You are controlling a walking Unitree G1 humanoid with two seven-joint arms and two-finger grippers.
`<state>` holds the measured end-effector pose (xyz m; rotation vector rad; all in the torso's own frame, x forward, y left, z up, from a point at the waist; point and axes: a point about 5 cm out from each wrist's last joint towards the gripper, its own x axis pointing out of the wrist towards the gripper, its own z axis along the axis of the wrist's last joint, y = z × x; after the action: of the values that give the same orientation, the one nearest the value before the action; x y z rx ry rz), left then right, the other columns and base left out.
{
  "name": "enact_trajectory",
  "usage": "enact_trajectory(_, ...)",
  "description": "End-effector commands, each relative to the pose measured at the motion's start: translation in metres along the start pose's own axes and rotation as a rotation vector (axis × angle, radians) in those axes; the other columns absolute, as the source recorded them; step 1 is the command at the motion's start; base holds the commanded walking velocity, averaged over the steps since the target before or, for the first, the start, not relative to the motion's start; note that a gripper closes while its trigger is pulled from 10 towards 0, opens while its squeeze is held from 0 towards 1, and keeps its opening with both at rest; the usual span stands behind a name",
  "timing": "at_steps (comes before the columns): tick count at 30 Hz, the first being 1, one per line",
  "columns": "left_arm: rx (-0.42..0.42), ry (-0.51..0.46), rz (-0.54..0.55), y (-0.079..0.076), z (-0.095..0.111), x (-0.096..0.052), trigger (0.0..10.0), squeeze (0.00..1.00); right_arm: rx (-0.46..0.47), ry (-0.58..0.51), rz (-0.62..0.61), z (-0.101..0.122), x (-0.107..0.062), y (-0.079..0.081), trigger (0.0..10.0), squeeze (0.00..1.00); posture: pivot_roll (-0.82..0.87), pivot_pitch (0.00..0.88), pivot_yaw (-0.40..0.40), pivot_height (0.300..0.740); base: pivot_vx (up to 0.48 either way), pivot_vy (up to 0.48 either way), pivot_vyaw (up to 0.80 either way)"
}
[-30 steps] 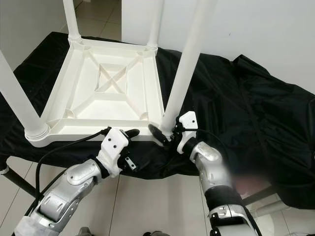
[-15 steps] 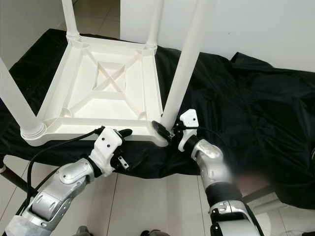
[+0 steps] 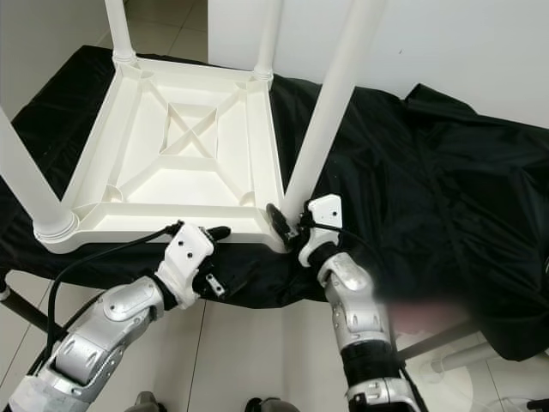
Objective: Building children table
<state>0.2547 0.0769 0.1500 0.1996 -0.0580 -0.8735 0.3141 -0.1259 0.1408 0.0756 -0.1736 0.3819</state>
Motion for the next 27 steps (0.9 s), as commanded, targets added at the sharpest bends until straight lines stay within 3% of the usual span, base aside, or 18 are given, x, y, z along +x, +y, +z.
enact_trajectory(1, -0.014, 0.010, -0.039, -0.003, -0.002, 0.001, 10.0, 0.00, 0.002, 0.095, -0.145, -0.017, -0.010, -0.006, 10.0, 0.00, 0.07, 0.144, -0.120, 0.740, 0.000, 0.000, 0.00)
enact_trajectory(10, -0.020, 0.004, -0.047, -0.007, -0.002, 0.005, 10.0, 0.00, 0.032, 0.139, -0.439, -0.028, -0.016, 0.007, 10.0, 0.00, 0.05, 0.137, -0.126, 0.740, 0.000, 0.000, 0.00)
enact_trajectory(14, -0.018, -0.003, -0.046, -0.005, -0.001, 0.008, 10.0, 0.00, 0.047, 0.134, -0.414, -0.025, -0.011, 0.021, 10.0, 0.00, 0.05, 0.136, -0.124, 0.740, 0.000, 0.000, 0.00)
enact_trajectory(19, -0.016, -0.010, -0.046, -0.003, 0.001, 0.011, 10.0, 0.00, 0.066, 0.113, -0.374, -0.021, -0.012, 0.023, 10.0, 0.00, 0.04, 0.137, -0.123, 0.740, 0.000, 0.000, 0.00)
enact_trajectory(20, -0.014, -0.010, -0.048, -0.003, 0.001, 0.011, 10.0, 0.00, 0.075, 0.095, -0.346, -0.019, -0.012, 0.022, 10.0, 1.00, 0.04, 0.135, -0.123, 0.740, 0.000, 0.000, 0.00)
enact_trajectory(27, -0.011, -0.012, -0.051, -0.003, 0.001, 0.011, 10.0, 0.00, 0.070, 0.053, -0.240, -0.012, -0.014, 0.019, 10.0, 1.00, 0.04, 0.127, -0.121, 0.740, 0.000, 0.000, 0.00)
